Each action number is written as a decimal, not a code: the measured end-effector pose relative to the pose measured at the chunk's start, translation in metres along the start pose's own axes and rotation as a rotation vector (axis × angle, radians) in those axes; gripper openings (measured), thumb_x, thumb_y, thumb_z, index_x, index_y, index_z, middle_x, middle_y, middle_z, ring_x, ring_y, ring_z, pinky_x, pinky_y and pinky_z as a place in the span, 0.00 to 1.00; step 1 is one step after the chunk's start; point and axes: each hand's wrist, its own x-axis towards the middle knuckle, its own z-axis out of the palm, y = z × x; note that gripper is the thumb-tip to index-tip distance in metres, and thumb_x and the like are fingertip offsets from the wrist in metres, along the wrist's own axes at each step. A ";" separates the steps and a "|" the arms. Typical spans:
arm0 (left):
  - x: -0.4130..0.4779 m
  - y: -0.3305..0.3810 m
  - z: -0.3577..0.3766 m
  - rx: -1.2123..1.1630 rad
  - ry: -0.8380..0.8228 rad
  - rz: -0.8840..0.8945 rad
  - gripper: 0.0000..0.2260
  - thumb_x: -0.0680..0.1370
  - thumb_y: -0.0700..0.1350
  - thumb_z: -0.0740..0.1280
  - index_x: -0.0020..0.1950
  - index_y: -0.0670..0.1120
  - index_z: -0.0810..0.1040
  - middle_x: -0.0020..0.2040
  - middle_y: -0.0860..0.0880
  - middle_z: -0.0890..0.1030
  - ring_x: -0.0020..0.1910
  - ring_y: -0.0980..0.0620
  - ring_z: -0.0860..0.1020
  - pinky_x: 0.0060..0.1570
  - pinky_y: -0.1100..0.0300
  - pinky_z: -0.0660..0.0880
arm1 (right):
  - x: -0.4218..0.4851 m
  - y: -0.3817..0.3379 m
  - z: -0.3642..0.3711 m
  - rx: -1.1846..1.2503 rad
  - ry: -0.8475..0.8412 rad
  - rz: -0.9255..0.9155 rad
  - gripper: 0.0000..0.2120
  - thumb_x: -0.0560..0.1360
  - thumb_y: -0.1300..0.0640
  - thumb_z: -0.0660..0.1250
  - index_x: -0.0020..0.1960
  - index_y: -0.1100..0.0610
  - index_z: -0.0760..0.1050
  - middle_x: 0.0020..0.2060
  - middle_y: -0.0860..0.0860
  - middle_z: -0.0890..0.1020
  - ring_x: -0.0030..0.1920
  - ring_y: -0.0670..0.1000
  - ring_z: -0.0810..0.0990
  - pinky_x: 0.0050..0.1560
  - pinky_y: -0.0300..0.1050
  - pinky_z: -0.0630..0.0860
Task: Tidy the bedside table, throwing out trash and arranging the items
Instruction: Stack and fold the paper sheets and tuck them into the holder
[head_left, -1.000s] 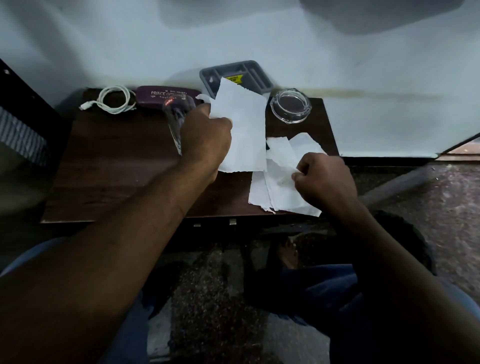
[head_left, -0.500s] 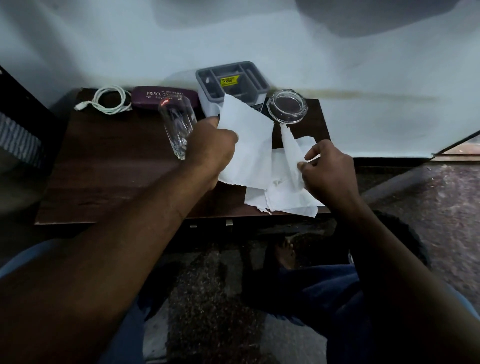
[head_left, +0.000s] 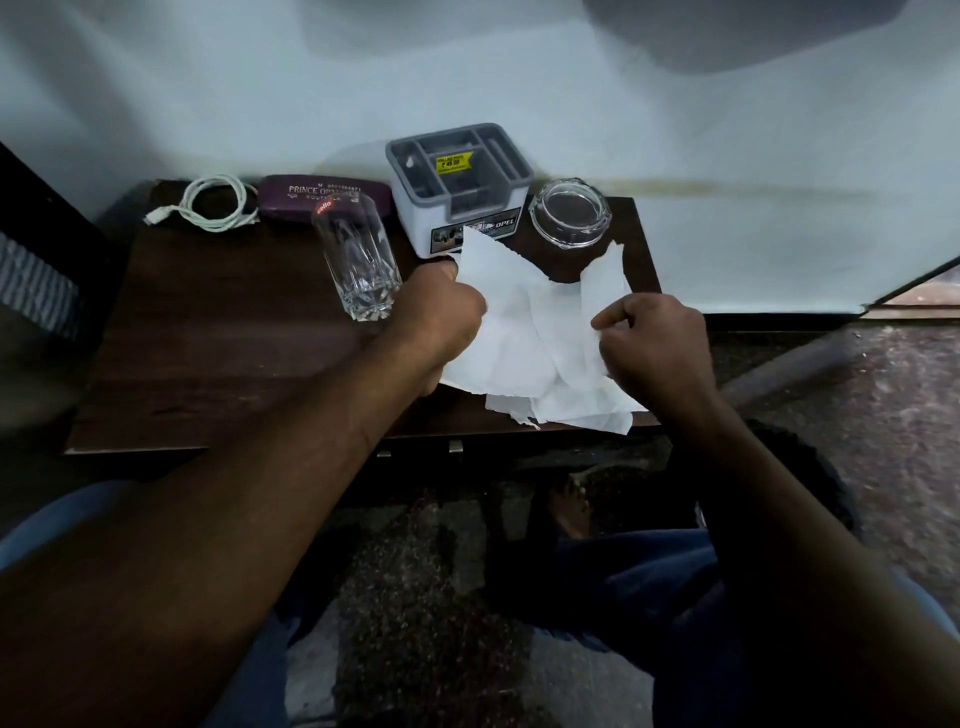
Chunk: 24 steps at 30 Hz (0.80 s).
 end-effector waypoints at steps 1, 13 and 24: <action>-0.001 0.000 0.000 -0.002 -0.006 -0.004 0.10 0.77 0.35 0.67 0.55 0.43 0.82 0.53 0.43 0.86 0.51 0.39 0.85 0.56 0.38 0.82 | 0.001 0.001 0.000 -0.012 0.025 -0.006 0.07 0.73 0.59 0.68 0.44 0.52 0.85 0.39 0.45 0.84 0.44 0.51 0.84 0.47 0.43 0.78; -0.005 0.002 -0.001 -0.074 -0.049 -0.063 0.08 0.78 0.34 0.67 0.53 0.44 0.82 0.52 0.43 0.86 0.50 0.40 0.85 0.55 0.41 0.83 | 0.001 0.002 -0.004 0.074 0.148 -0.043 0.05 0.70 0.59 0.74 0.46 0.53 0.81 0.38 0.45 0.81 0.38 0.38 0.79 0.33 0.24 0.67; -0.006 0.004 0.000 -0.078 -0.035 -0.061 0.07 0.78 0.34 0.67 0.49 0.44 0.81 0.53 0.41 0.85 0.51 0.40 0.85 0.55 0.41 0.83 | -0.002 0.005 -0.008 -0.101 0.175 -0.034 0.11 0.76 0.61 0.66 0.55 0.52 0.83 0.49 0.54 0.87 0.51 0.57 0.83 0.47 0.41 0.68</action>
